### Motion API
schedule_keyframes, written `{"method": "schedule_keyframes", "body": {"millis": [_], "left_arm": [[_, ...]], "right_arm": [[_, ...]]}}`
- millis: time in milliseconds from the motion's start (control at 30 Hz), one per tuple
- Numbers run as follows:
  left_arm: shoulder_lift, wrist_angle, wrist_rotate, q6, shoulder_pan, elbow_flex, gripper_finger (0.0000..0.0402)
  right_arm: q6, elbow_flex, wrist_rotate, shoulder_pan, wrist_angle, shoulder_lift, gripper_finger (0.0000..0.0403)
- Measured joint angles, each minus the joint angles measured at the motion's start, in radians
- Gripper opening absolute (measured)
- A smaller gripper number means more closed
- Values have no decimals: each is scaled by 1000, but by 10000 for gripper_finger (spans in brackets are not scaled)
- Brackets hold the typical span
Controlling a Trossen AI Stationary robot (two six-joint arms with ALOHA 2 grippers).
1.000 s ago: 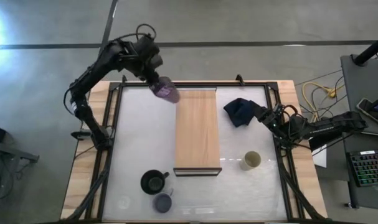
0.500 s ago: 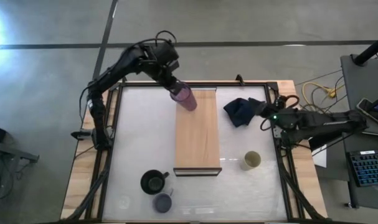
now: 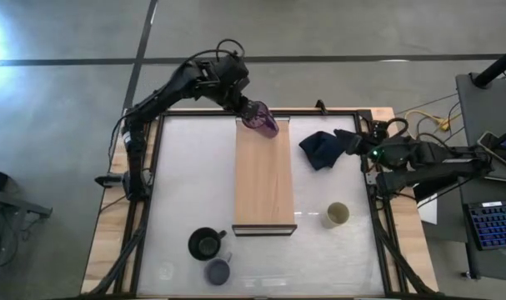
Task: Stack small to large cups/mugs on shelf
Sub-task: Put the violet transparent cup on the shelf
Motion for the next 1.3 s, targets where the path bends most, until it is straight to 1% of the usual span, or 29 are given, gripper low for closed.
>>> {"method": "schedule_keyframes", "body": {"millis": [133, 267, 367, 433, 500, 567, 600, 633, 833, 900, 967, 1133, 1200, 1300], "left_arm": [[27, -2, 6, 0, -1, 0, 0], [17, -6, 8, 0, -2, 0, 0], [-12, -14, 9, 0, -2, 0, 0], [-27, -29, 5, 0, -2, 2, 0], [-31, -48, 3, 0, -2, 1, 0], [-32, -56, 3, 0, -2, 1, 0], [-32, -63, 3, 0, -3, 0, 0], [-32, -65, 5, 1, -3, -2, 0], [-32, -63, 37, 9, -4, -1, 0], [-32, -65, 40, 16, -4, -2, 0], [-31, -65, 44, 27, -4, -2, 0], [-28, -73, 53, 35, -4, -3, 0], [-28, -72, 53, 48, -4, -3, 0], [-28, -72, 51, 53, -4, -3, 0]], "right_arm": [[31, -7, -52, 0, -1, 35, 183], [38, -8, -79, 0, 5, 103, 165], [17, -8, -97, -4, 54, 163, 135], [-20, -8, -111, -23, 117, 195, 105], [-61, -7, -146, -60, 190, 230, 70], [-104, -7, -217, -118, 256, 268, 34], [-124, -7, -267, -153, 287, 285, 21], [-135, -7, -323, -190, 317, 305, 16], [-142, -7, -706, -421, 432, 437, 9], [-136, -7, -837, -481, 491, 486, 9], [-122, -3, -935, -522, 544, 539, 9], [-157, 93, -1085, -548, 542, 665, 9], [-193, 150, -1105, -547, 512, 712, 9], [-253, 237, -1101, -542, 423, 781, 9]]}}
